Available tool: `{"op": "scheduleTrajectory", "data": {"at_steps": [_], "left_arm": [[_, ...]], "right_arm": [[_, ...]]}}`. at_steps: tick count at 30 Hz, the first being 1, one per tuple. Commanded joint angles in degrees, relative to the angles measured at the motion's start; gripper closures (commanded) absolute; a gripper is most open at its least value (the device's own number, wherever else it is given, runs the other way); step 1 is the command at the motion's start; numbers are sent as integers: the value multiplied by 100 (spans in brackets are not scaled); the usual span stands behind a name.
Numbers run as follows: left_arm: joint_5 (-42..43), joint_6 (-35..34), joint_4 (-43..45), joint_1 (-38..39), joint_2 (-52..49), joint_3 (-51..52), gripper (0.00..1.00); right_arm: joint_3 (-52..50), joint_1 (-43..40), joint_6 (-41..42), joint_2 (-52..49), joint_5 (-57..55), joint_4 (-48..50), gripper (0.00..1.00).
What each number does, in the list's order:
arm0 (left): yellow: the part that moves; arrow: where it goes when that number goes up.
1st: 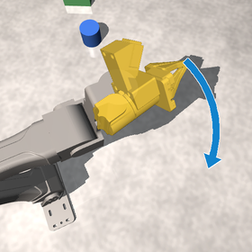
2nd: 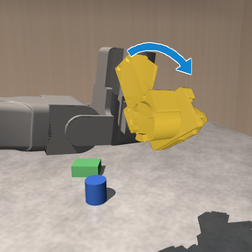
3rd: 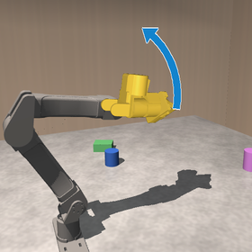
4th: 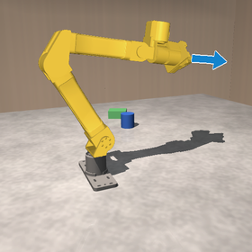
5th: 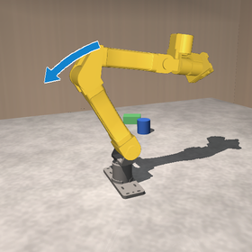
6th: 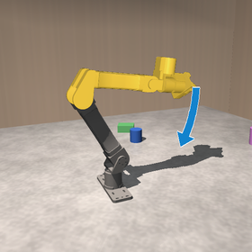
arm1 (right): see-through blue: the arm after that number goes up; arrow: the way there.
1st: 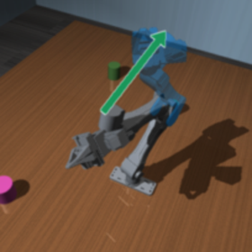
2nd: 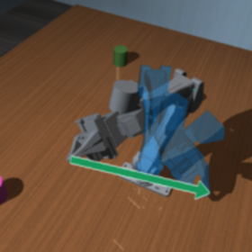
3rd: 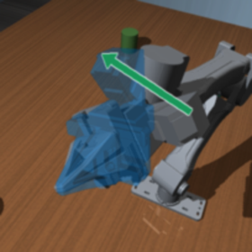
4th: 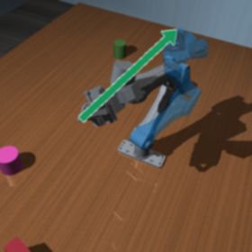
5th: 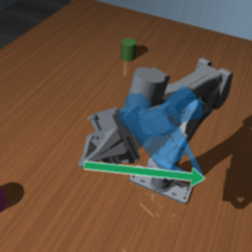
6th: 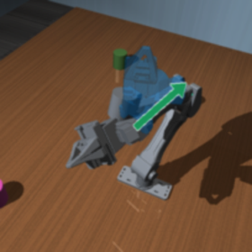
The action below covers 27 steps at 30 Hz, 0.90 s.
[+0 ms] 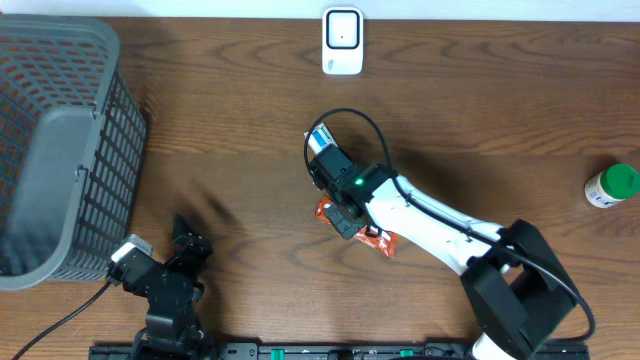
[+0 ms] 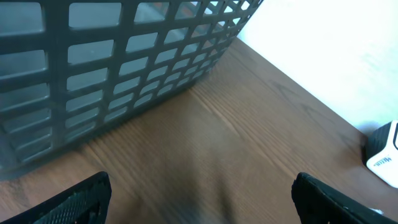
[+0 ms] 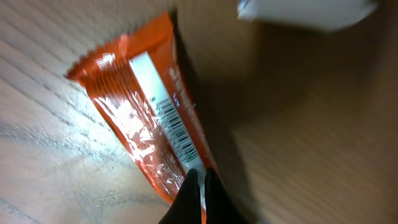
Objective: Scan the item barcode
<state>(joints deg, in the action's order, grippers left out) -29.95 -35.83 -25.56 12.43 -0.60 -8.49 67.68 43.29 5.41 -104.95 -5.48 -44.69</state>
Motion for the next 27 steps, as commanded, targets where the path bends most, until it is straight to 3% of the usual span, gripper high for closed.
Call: {"op": "scheduleTrajectory", "data": {"at_steps": [1,13,19,27], "left_arm": [[-28,-2,-162,-15,33,76,6],[-28,-2,-162,-15,33,76,7],[-28,-2,-162,-13,33,76,7],[-28,-2,-162,-15,33,76,7]], "right_arm": [[-44,105,297,-122,157,-118,99],[-177,566,562,-111,407,-164,99],[-127,625,623,105,1088,-542,99],[-544,614,1156,101,177,-796,99]]}}
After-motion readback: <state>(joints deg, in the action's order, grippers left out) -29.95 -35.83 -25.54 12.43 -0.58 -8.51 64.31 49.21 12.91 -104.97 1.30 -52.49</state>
